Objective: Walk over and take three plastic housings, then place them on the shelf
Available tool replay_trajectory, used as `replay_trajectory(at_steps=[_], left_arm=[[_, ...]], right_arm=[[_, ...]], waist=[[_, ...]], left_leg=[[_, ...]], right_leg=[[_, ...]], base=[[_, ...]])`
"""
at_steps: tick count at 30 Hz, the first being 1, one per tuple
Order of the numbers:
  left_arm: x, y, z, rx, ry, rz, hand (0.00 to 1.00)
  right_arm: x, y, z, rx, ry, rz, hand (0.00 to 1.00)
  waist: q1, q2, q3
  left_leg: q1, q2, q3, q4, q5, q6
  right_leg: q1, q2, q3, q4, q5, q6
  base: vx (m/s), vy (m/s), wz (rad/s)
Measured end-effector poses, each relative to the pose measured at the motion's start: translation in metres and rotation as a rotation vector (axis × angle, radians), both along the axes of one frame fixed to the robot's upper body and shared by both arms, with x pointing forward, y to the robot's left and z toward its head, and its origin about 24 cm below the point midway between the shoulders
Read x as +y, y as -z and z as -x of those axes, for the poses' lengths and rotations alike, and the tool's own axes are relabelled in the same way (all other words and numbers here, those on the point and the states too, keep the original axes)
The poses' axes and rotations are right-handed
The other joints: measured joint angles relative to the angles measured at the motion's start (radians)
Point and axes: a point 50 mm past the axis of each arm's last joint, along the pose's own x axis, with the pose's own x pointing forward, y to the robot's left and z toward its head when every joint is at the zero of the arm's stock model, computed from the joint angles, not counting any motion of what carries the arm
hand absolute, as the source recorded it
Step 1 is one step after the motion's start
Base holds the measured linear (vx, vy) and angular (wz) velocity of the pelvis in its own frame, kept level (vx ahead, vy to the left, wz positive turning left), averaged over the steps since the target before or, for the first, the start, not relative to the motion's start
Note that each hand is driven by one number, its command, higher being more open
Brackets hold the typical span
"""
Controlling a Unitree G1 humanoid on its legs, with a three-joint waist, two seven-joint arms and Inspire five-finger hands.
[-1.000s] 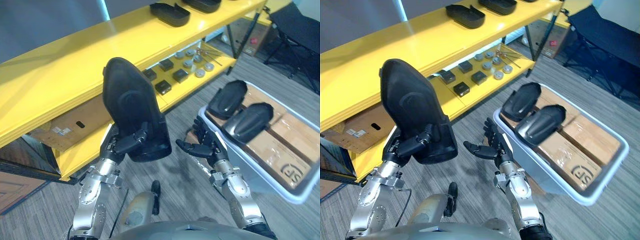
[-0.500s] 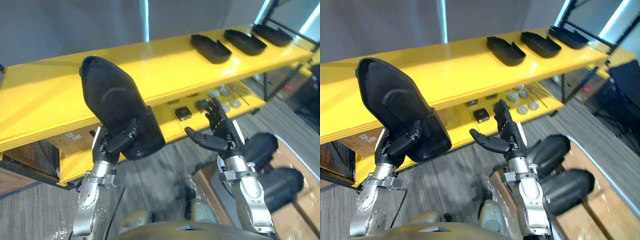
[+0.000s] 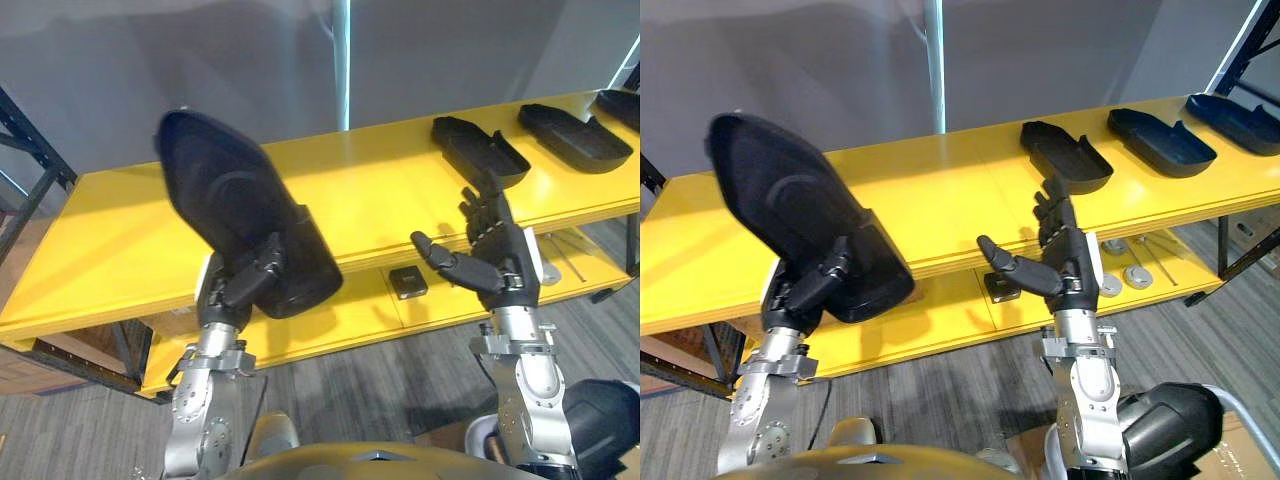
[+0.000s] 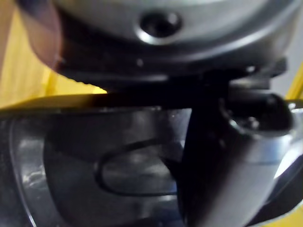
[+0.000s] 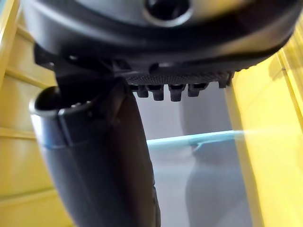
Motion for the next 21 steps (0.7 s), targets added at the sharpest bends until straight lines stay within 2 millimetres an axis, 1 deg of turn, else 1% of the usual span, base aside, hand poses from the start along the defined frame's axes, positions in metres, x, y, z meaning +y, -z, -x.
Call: replay_trajectory(at_steps=[1,2,3,4,5,8,10,11,14,16,17,18,19,20,21], left_arm=[[-0.003,-0.003,-0.005,-0.012,0.028,-0.013,0.00],[-0.002,-0.004,-0.007,-0.021,0.036,-0.025,0.00],[0.001,-0.006,-0.009,-0.027,0.051,-0.055,0.00],[0.004,-0.006,-0.010,-0.019,0.061,-0.078,0.00],[0.009,-0.005,-0.011,-0.001,0.077,-0.109,0.00],[0.013,-0.006,-0.013,0.009,0.117,-0.143,0.00],[0.008,-0.009,-0.019,-0.005,0.157,-0.147,0.00],[0.000,-0.015,-0.027,-0.019,0.207,-0.167,0.00],[-0.010,-0.023,-0.036,-0.040,0.265,-0.211,0.00],[-0.022,-0.034,-0.050,-0.070,0.316,-0.254,0.00],[-0.023,-0.037,-0.055,-0.080,0.317,-0.264,0.00],[-0.025,-0.046,-0.068,-0.094,0.304,-0.280,0.00],[-0.025,-0.048,-0.073,-0.098,0.287,-0.283,0.00],[-0.023,-0.055,-0.083,-0.105,0.243,-0.284,0.00],[-0.021,-0.057,-0.087,-0.106,0.219,-0.283,0.00]], right_arm=[[0.000,0.001,-0.001,-0.008,0.034,-0.025,1.00],[0.002,0.001,-0.002,-0.010,0.037,-0.035,1.00],[0.004,0.001,-0.003,-0.012,0.038,-0.043,1.00],[0.005,0.000,-0.003,-0.014,0.035,-0.045,1.00],[0.006,-0.001,-0.004,-0.022,0.033,-0.049,1.00],[0.008,-0.002,-0.005,-0.034,0.056,-0.045,1.00],[0.009,-0.002,-0.004,-0.036,0.058,-0.041,1.00],[0.010,-0.002,-0.004,-0.030,0.053,-0.025,1.00],[0.013,-0.005,-0.001,-0.025,0.029,0.006,1.00],[0.015,-0.010,0.004,-0.039,-0.008,0.035,1.00],[0.016,-0.012,0.005,-0.045,-0.019,0.041,1.00],[0.018,-0.015,0.010,-0.055,-0.048,0.042,1.00],[0.019,-0.016,0.011,-0.055,-0.060,0.038,1.00],[0.022,-0.016,0.013,-0.055,-0.089,0.031,1.00],[0.024,-0.016,0.014,-0.052,-0.103,0.032,1.00]], waist=[[-0.020,-0.017,0.006],[-0.022,-0.034,0.015],[-0.024,-0.058,0.019],[-0.023,-0.072,0.017],[-0.028,-0.078,0.016],[-0.029,-0.078,0.010],[-0.032,-0.083,0.005],[-0.035,-0.088,0.001],[-0.060,-0.090,0.000],[-0.085,-0.087,-0.004],[-0.089,-0.086,-0.006],[-0.113,-0.082,-0.018],[-0.119,-0.079,-0.020],[-0.128,-0.079,-0.022],[-0.134,-0.078,-0.025]], left_leg=[[0.029,-0.033,0.002,-0.057,-0.006,-0.008],[0.042,-0.053,0.010,-0.081,0.000,0.000],[0.060,-0.080,0.023,-0.118,0.006,0.006],[0.073,-0.096,0.035,-0.143,0.013,0.012],[0.102,-0.112,0.043,-0.182,0.025,0.019],[0.150,-0.124,0.066,-0.261,0.050,0.024],[0.160,-0.133,0.086,-0.299,0.065,0.025],[0.168,-0.134,0.108,-0.336,0.085,0.025],[0.186,-0.133,0.132,-0.360,0.098,0.024],[0.204,-0.126,0.174,-0.364,0.093,0.020],[0.208,-0.123,0.186,-0.364,0.089,0.015],[0.210,-0.111,0.208,-0.364,0.081,0.015],[0.213,-0.105,0.216,-0.364,0.080,0.013],[0.224,-0.097,0.242,-0.365,0.079,0.011],[0.226,-0.092,0.253,-0.365,0.080,0.009]], right_leg=[[-0.005,-0.033,-0.001,0.019,-0.002,0.004],[-0.011,-0.051,0.004,0.027,-0.001,0.005],[-0.024,-0.076,0.023,0.030,0.002,0.008],[-0.023,-0.090,0.023,0.026,0.011,0.017],[-0.018,-0.101,0.023,0.019,0.032,0.026],[-0.005,-0.101,0.032,-0.011,0.071,0.026],[-0.007,-0.101,0.047,-0.031,0.079,0.029],[-0.020,-0.098,0.056,-0.046,0.086,0.039],[-0.023,-0.096,0.076,-0.058,0.093,0.048],[-0.032,-0.092,0.109,-0.061,0.101,0.057],[-0.035,-0.091,0.118,-0.062,0.102,0.057],[-0.036,-0.085,0.131,-0.078,0.111,0.056],[-0.037,-0.080,0.133,-0.083,0.116,0.055],[-0.037,-0.074,0.135,-0.094,0.118,0.055],[-0.038,-0.071,0.135,-0.102,0.118,0.055]], base=[[0.18,0.263,0.18],[0.11,0.248,0.07],[0.05,0.173,-0.11],[0.07,0.179,-0.15],[0.07,0.133,-0.08],[0.04,0.105,-0.16],[0.00,0.062,-0.20],[-0.01,0.022,-0.31],[-0.02,0.014,-0.29],[-0.05,0.021,-0.50],[-0.06,0.005,-0.53],[-0.06,-0.007,-0.43],[-0.08,-0.018,-0.56],[-0.06,-0.018,-0.47],[-0.08,-0.041,-0.52]])
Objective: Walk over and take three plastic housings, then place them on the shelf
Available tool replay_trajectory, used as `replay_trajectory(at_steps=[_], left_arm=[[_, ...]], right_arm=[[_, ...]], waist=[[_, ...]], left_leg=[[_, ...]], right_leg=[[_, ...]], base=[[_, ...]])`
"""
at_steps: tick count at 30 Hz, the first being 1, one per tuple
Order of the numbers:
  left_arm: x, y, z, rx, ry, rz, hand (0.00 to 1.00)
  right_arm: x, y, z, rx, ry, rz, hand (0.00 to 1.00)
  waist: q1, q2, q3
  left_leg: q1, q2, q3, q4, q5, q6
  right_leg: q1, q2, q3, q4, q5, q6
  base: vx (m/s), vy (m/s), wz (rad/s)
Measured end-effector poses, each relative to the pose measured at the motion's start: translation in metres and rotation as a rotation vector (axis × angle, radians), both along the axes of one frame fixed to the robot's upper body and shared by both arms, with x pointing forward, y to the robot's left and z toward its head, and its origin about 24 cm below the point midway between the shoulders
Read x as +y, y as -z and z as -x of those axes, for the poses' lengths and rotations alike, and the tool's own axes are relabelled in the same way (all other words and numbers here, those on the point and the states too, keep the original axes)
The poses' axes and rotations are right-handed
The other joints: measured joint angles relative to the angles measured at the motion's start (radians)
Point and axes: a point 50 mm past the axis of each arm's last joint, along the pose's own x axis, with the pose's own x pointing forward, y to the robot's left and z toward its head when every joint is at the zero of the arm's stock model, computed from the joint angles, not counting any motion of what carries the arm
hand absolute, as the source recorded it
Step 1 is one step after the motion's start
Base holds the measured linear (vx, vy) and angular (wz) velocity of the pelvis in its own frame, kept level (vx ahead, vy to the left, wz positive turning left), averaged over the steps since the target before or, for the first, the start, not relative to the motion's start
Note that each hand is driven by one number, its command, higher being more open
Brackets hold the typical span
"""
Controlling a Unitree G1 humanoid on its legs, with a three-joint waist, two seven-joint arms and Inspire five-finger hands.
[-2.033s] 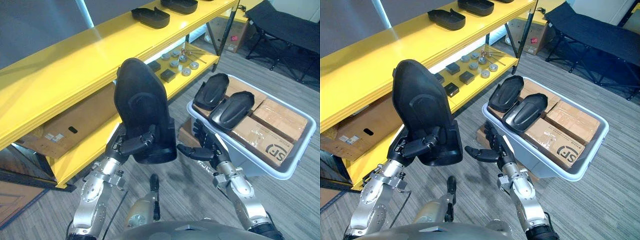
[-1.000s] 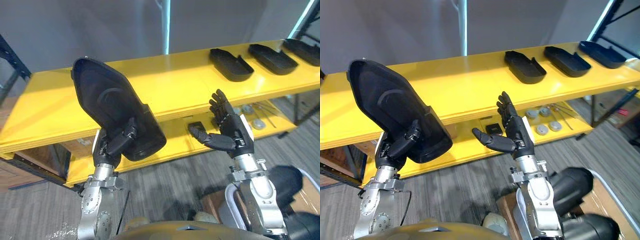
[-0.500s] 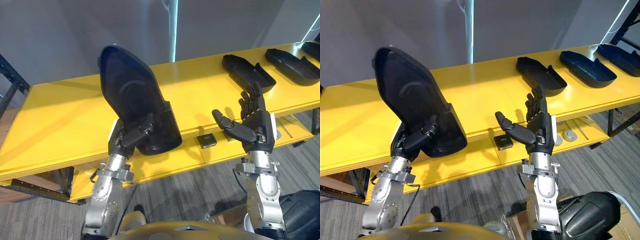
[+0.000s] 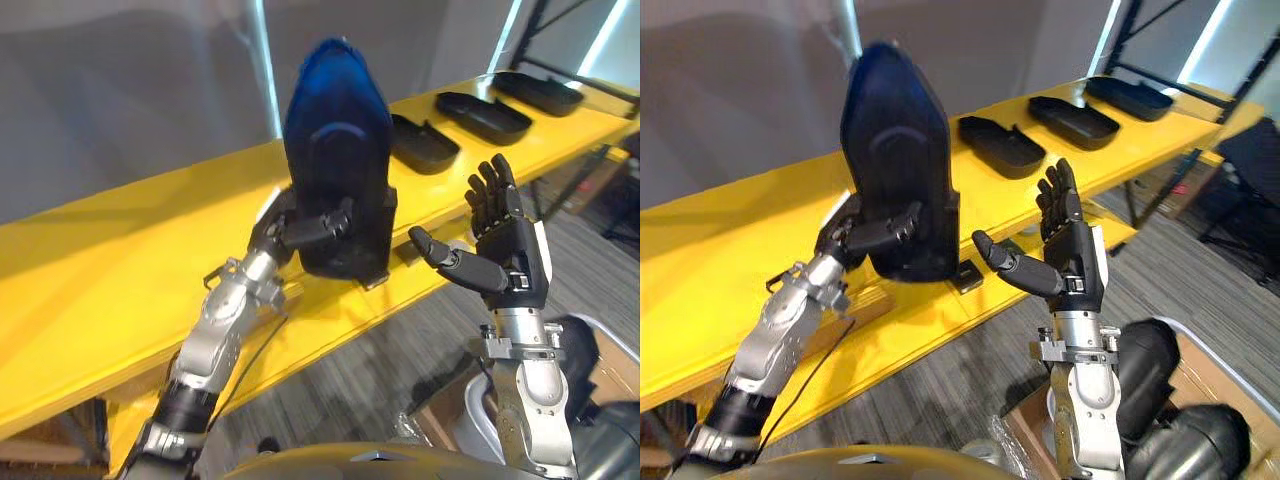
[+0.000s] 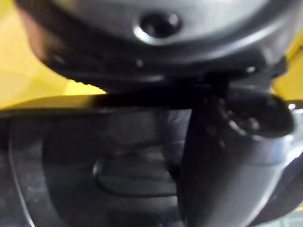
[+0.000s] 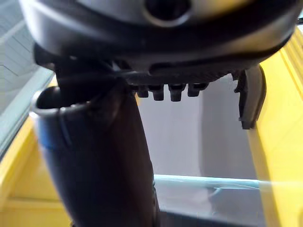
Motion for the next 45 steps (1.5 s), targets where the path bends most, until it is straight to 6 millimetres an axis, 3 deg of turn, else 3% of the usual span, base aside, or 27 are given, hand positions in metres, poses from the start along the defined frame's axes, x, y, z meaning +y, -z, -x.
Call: replay_trajectory(at_steps=[2,6,11,15,21,23,27,32,38,39,45], left_arm=[[0.006,-0.004,-0.012,0.007,-0.068,0.014,0.00],[0.025,0.009,-0.027,0.098,-0.196,0.053,0.00],[0.051,0.012,-0.046,0.178,-0.360,0.082,0.00],[0.071,-0.003,-0.062,0.187,-0.466,0.083,0.00],[0.076,-0.002,-0.075,0.271,-0.511,0.065,0.00],[0.079,0.008,-0.076,0.341,-0.526,0.083,0.00],[0.080,0.026,-0.076,0.467,-0.527,0.089,0.00],[0.077,0.012,-0.083,0.452,-0.497,0.113,0.00],[0.082,0.004,-0.089,0.444,-0.534,0.107,0.00],[0.084,0.001,-0.091,0.447,-0.553,0.106,1.00],[0.097,0.001,-0.093,0.469,-0.666,0.064,1.00]], right_arm=[[0.005,0.005,0.003,0.027,-0.035,0.000,1.00],[0.016,0.014,0.005,0.090,-0.109,-0.002,1.00],[0.024,0.023,0.011,0.152,-0.194,-0.033,1.00],[0.041,0.031,0.014,0.202,-0.286,-0.048,1.00],[0.049,0.036,0.015,0.243,-0.321,-0.062,1.00],[0.050,0.037,0.015,0.250,-0.334,-0.069,1.00],[0.050,0.038,0.016,0.263,-0.357,-0.069,1.00],[0.051,0.040,0.017,0.291,-0.388,-0.039,1.00],[0.053,0.042,0.019,0.314,-0.404,-0.021,1.00],[0.053,0.042,0.018,0.313,-0.398,-0.022,1.00],[0.056,0.043,0.019,0.318,-0.394,-0.030,1.00]], waist=[[-0.014,0.011,-0.015],[-0.033,0.043,-0.041],[-0.037,0.037,-0.046],[-0.047,0.027,-0.052],[-0.064,0.021,-0.055],[-0.084,0.024,-0.054],[-0.090,0.029,-0.030],[-0.087,0.048,0.025],[-0.088,0.053,0.041],[-0.089,0.052,0.041],[-0.096,0.055,0.062]], left_leg=[[-0.002,0.022,0.030,0.000,0.006,-0.007],[-0.001,0.056,0.062,0.000,0.026,-0.031],[-0.003,0.069,0.072,0.000,0.033,-0.036],[-0.018,0.067,0.080,0.000,0.032,-0.029],[-0.051,0.063,0.088,0.000,0.037,-0.023],[-0.074,0.062,0.088,0.000,0.050,-0.020],[-0.071,0.060,0.099,0.001,0.054,-0.019],[-0.074,0.061,0.099,0.001,0.049,-0.024],[-0.079,0.064,0.101,0.001,0.052,-0.021],[-0.084,0.064,0.101,0.001,0.056,-0.016],[-0.086,0.064,0.100,0.001,0.056,-0.016]], right_leg=[[-0.013,0.019,0.004,-0.015,0.003,0.003],[-0.036,0.055,0.023,-0.011,0.012,-0.014],[-0.046,0.069,0.034,-0.007,0.018,-0.020],[-0.068,0.068,0.044,0.002,0.019,-0.020],[-0.106,0.063,0.052,0.011,0.021,-0.017],[-0.133,0.064,0.057,0.012,0.025,-0.017],[-0.141,0.064,0.075,0.017,0.026,-0.017],[-0.142,0.065,0.075,0.022,0.025,-0.017],[-0.150,0.068,0.075,0.027,0.025,-0.017],[-0.154,0.068,0.074,0.028,0.026,-0.017],[-0.156,0.068,0.075,0.028,0.026,-0.016]], base=[[-0.07,-0.075,-0.31],[-0.02,-0.056,-0.19],[-0.03,-0.026,-0.06],[-0.01,0.001,-0.03],[0.00,0.001,-0.01],[0.00,0.000,0.00],[0.03,0.006,-0.08],[0.00,0.000,0.00],[0.00,0.000,0.00],[0.00,0.000,0.00],[0.00,0.000,0.00]])
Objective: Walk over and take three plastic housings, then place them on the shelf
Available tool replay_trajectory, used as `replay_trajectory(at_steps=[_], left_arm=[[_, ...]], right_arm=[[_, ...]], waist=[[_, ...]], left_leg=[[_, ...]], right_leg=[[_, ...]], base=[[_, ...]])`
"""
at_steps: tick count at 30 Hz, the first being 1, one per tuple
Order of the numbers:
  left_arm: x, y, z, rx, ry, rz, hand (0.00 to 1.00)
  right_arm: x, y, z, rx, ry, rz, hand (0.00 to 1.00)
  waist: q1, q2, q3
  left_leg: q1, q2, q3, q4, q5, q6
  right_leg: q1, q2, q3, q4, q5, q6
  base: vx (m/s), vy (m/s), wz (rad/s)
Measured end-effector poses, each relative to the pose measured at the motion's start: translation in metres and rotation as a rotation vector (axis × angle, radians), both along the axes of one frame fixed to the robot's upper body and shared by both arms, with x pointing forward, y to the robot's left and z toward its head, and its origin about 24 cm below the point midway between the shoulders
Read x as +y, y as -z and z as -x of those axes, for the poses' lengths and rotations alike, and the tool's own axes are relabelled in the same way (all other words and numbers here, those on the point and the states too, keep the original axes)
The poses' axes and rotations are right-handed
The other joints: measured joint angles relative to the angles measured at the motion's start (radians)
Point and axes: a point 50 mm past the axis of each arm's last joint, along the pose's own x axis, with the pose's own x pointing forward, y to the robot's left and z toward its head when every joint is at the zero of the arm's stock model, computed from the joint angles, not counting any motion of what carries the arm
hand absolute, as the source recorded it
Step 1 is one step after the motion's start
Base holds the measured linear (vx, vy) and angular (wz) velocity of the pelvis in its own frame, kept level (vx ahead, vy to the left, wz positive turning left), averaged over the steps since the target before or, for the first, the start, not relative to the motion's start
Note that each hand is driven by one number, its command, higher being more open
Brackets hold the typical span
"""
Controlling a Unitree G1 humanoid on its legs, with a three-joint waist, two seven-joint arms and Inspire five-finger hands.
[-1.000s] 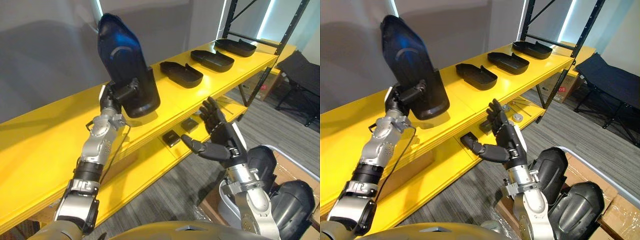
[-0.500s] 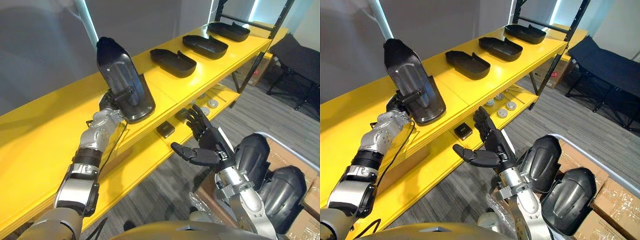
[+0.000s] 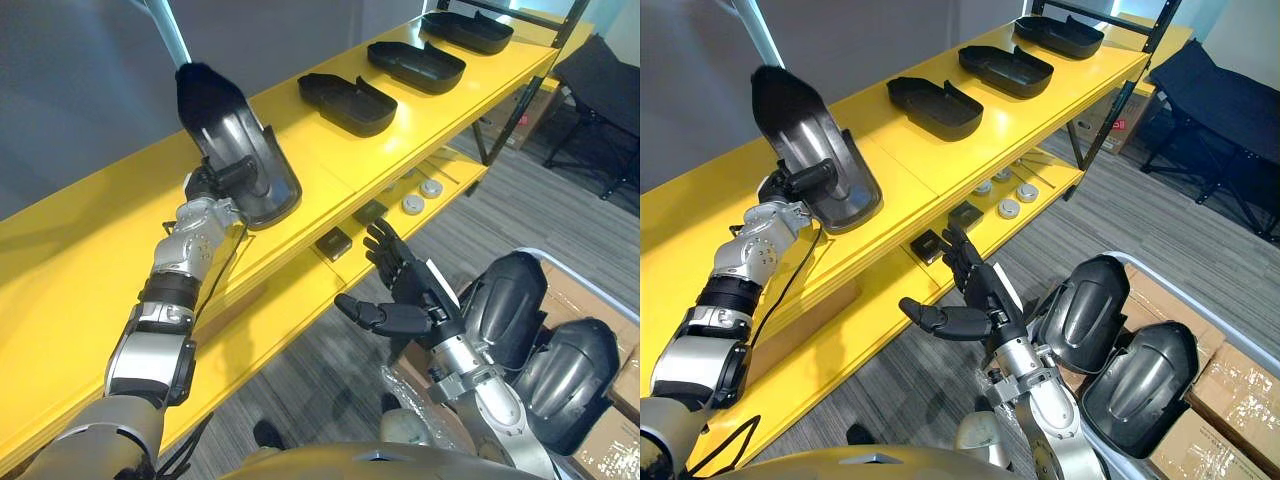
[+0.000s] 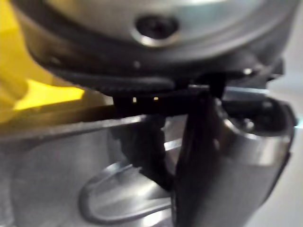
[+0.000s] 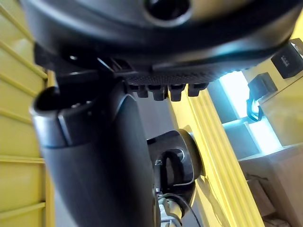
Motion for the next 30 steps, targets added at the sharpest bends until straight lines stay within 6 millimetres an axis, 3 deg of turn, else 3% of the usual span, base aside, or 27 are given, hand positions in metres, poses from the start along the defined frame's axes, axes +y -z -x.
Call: replay_trajectory(at_steps=[11,20,26,30], left_arm=[[0.029,-0.011,0.002,0.009,-0.168,-0.041,1.00],[0.040,-0.013,0.004,0.021,-0.262,-0.018,1.00],[0.050,-0.024,0.004,0.069,-0.293,-0.186,1.00],[0.050,-0.023,0.004,0.079,-0.287,-0.171,1.00]], right_arm=[[0.011,0.003,0.005,0.023,-0.046,-0.019,1.00],[0.016,0.009,0.012,0.057,-0.065,-0.031,1.00],[0.029,0.011,0.017,0.074,-0.116,-0.055,1.00],[0.030,0.011,0.017,0.073,-0.124,-0.056,1.00]], waist=[[-0.013,0.005,0.038],[-0.016,0.006,0.039],[-0.015,0.006,0.039],[-0.013,0.007,0.038]], left_leg=[[0.016,0.002,0.014,0.000,-0.002,-0.002],[0.017,0.006,0.017,0.000,-0.001,-0.002],[0.019,0.004,0.012,0.000,0.000,0.000],[0.032,0.004,0.002,0.000,-0.001,0.000]], right_leg=[[0.003,0.003,0.013,0.005,0.000,0.000],[0.002,0.006,0.015,0.006,0.000,0.000],[0.007,0.004,0.010,0.010,0.000,0.000],[0.026,0.002,-0.001,0.010,-0.001,-0.001]], base=[[0.00,0.000,-0.03],[0.00,0.000,-0.01],[0.00,0.000,0.02],[0.00,-0.006,0.06]])
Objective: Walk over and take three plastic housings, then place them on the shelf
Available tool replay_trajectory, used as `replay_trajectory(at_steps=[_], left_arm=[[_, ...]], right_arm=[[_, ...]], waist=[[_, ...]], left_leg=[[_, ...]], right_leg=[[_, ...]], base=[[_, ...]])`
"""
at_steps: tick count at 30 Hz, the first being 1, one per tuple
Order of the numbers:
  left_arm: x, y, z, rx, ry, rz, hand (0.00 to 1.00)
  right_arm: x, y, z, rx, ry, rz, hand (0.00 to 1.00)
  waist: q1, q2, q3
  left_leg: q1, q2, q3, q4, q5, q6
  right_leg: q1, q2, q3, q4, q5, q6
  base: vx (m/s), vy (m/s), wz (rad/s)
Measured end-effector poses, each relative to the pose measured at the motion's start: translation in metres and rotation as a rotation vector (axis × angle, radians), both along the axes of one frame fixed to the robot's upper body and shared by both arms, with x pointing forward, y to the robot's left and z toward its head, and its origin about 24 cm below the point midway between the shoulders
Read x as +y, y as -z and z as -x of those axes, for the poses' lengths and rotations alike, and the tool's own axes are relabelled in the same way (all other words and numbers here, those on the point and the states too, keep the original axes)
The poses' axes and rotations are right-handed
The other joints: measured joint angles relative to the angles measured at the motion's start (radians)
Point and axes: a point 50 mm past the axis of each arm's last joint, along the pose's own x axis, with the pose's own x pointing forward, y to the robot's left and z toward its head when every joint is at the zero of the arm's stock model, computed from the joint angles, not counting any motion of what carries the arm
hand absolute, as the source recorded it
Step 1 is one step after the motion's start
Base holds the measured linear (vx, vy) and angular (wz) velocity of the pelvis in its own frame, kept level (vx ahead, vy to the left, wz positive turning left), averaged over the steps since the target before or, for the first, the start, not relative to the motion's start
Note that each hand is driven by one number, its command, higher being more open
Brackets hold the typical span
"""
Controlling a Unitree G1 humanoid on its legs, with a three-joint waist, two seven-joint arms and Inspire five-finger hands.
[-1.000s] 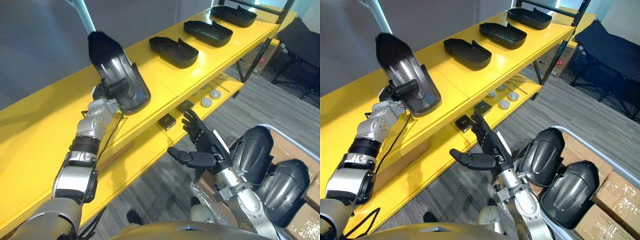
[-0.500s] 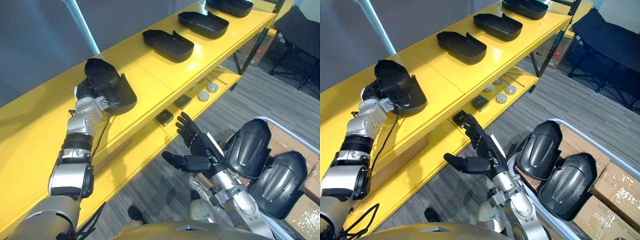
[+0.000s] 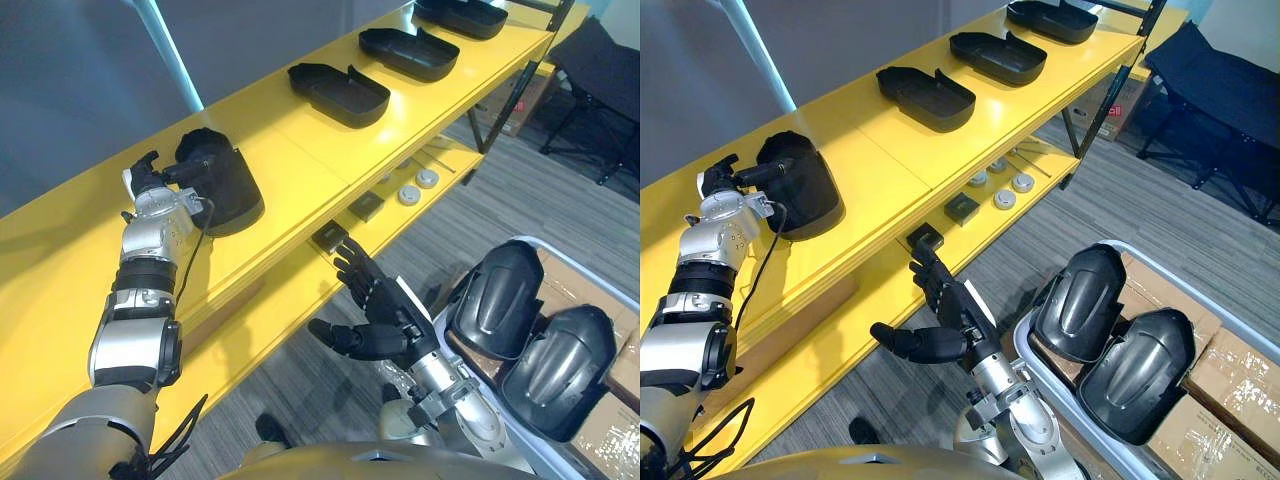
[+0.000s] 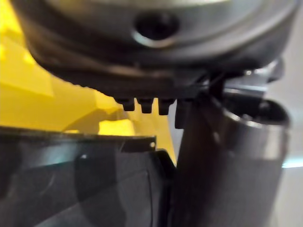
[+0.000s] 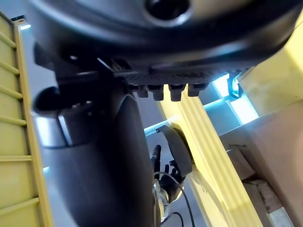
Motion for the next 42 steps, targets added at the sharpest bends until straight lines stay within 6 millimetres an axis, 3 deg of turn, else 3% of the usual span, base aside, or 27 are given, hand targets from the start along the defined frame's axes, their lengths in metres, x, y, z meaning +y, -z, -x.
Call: replay_trajectory(at_steps=[3,7,9,13,17,21,23,26,29,31,34,38,42], left_arm=[[-0.003,0.000,-0.002,-0.039,0.038,0.039,1.00],[-0.025,-0.010,-0.008,-0.143,0.177,0.034,1.00],[-0.041,-0.013,-0.005,-0.205,0.289,0.016,1.00],[-0.051,-0.013,0.003,-0.245,0.371,-0.004,1.00],[-0.041,-0.025,0.012,-0.316,0.245,-0.138,1.00],[-0.019,-0.023,0.046,-0.441,0.055,-0.174,1.00],[-0.021,-0.008,0.076,-0.497,0.014,-0.162,1.00],[-0.036,0.040,0.114,-0.414,-0.041,-0.080,1.00],[-0.045,0.088,0.148,-0.268,-0.083,0.047,1.00],[-0.054,0.107,0.163,-0.215,-0.061,0.144,1.00],[-0.070,0.121,0.179,-0.195,0.066,0.259,1.00],[-0.087,0.121,0.186,-0.217,0.245,0.307,1.00],[-0.097,0.126,0.195,-0.218,0.352,0.369,1.00]], right_arm=[[0.001,0.000,0.001,-0.001,-0.012,-0.001,1.00],[0.005,-0.005,-0.004,-0.042,-0.045,-0.004,1.00],[0.009,-0.019,-0.019,-0.132,-0.079,-0.004,1.00],[0.018,-0.046,-0.044,-0.279,-0.102,-0.006,1.00],[0.034,-0.060,-0.054,-0.338,-0.136,-0.021,1.00],[0.059,-0.044,-0.053,-0.257,-0.197,0.003,1.00],[0.065,-0.029,-0.058,-0.184,-0.191,0.033,1.00],[0.066,-0.012,-0.077,-0.102,-0.123,0.098,1.00],[0.070,-0.009,-0.102,-0.056,-0.022,0.116,1.00],[0.074,-0.007,-0.116,-0.025,0.056,0.120,1.00],[0.079,-0.010,-0.139,-0.026,0.239,0.198,1.00],[0.072,-0.019,-0.158,-0.022,0.402,0.200,1.00],[0.047,-0.024,-0.168,0.002,0.614,0.183,1.00]], waist=[[0.000,0.000,0.000],[0.003,0.002,-0.004],[0.010,0.013,-0.019],[0.053,0.021,-0.024],[0.111,0.037,-0.046],[0.146,0.041,-0.072],[0.183,0.037,-0.077],[0.229,0.028,-0.088],[0.267,0.028,-0.091],[0.297,0.027,-0.091],[0.342,0.028,-0.090],[0.357,0.032,-0.089],[0.381,0.040,-0.088]], left_leg=[[0.000,0.000,-0.010,0.000,-0.001,0.001],[-0.003,-0.006,-0.044,0.000,0.005,0.006],[-0.016,-0.010,-0.072,0.000,0.022,0.012],[-0.019,-0.010,-0.126,0.000,0.036,0.014],[-0.044,-0.012,-0.175,0.000,0.041,0.019],[-0.051,-0.020,-0.216,0.000,0.049,0.014],[-0.054,-0.027,-0.251,0.000,0.052,0.015],[-0.061,-0.044,-0.315,0.000,0.057,0.016],[-0.088,-0.051,-0.377,0.001,0.066,0.011],[-0.087,-0.055,-0.398,0.001,0.071,0.010],[-0.090,-0.058,-0.425,0.001,0.075,0.008],[-0.106,-0.066,-0.460,0.001,0.076,0.007],[-0.110,-0.069,-0.469,0.001,0.076,0.007]], right_leg=[[0.007,0.000,-0.009,-0.001,0.000,0.000],[0.031,-0.007,-0.043,-0.007,0.000,0.000],[0.034,-0.012,-0.066,-0.007,0.000,0.000],[0.067,-0.012,-0.117,-0.008,-0.003,-0.002],[0.079,-0.013,-0.167,-0.010,-0.005,-0.004],[0.100,-0.017,-0.205,-0.011,-0.013,-0.003],[0.115,-0.022,-0.229,-0.011,-0.020,-0.002],[0.147,-0.030,-0.289,-0.017,-0.041,-0.005],[0.165,-0.025,-0.347,-0.025,-0.043,-0.006],[0.181,-0.023,-0.366,-0.029,-0.043,-0.006],[0.198,-0.020,-0.393,-0.033,-0.043,-0.006],[0.204,-0.018,-0.427,-0.033,-0.046,-0.003],[0.206,-0.019,-0.439,-0.034,-0.046,-0.003]], base=[[-0.01,-0.010,0.10],[-0.01,-0.005,0.23],[-0.01,-0.001,0.34],[-0.03,-0.013,0.35],[-0.05,-0.004,0.36],[0.00,-0.006,0.32],[0.01,-0.011,0.41],[-0.02,-0.011,0.58],[-0.03,-0.020,0.54],[-0.03,-0.025,0.32],[-0.03,-0.032,0.25],[-0.04,-0.027,0.25],[-0.01,-0.010,0.06]])
